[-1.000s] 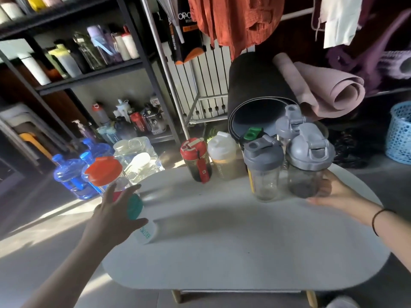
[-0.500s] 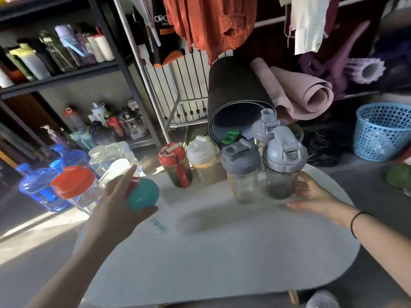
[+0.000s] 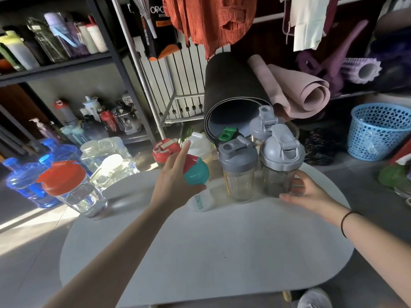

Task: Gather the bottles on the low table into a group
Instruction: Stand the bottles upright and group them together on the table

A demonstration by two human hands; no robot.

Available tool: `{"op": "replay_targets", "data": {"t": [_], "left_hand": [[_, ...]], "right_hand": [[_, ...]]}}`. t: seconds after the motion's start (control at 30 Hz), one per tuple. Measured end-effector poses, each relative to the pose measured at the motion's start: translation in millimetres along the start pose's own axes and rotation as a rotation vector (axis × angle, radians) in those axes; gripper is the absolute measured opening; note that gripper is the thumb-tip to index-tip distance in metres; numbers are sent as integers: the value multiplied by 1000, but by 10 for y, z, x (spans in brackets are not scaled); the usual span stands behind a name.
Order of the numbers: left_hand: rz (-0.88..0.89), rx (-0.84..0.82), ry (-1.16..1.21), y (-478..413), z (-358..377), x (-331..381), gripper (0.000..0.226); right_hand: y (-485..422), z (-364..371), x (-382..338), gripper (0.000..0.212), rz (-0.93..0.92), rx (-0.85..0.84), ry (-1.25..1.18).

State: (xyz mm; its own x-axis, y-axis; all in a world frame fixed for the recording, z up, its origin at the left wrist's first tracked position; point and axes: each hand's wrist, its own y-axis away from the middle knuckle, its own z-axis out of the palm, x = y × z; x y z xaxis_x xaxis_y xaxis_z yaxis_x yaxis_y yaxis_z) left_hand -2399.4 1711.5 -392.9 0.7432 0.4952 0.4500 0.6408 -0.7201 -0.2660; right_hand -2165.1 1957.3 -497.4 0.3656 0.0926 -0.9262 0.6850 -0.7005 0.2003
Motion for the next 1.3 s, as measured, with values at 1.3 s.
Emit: {"op": "replay_targets", "data": {"t": [1.3], "left_hand": [[-980,768,605,1096,-606,-1766,88]], "right_hand": [[189,433,-30,84,216,240,588]]}}
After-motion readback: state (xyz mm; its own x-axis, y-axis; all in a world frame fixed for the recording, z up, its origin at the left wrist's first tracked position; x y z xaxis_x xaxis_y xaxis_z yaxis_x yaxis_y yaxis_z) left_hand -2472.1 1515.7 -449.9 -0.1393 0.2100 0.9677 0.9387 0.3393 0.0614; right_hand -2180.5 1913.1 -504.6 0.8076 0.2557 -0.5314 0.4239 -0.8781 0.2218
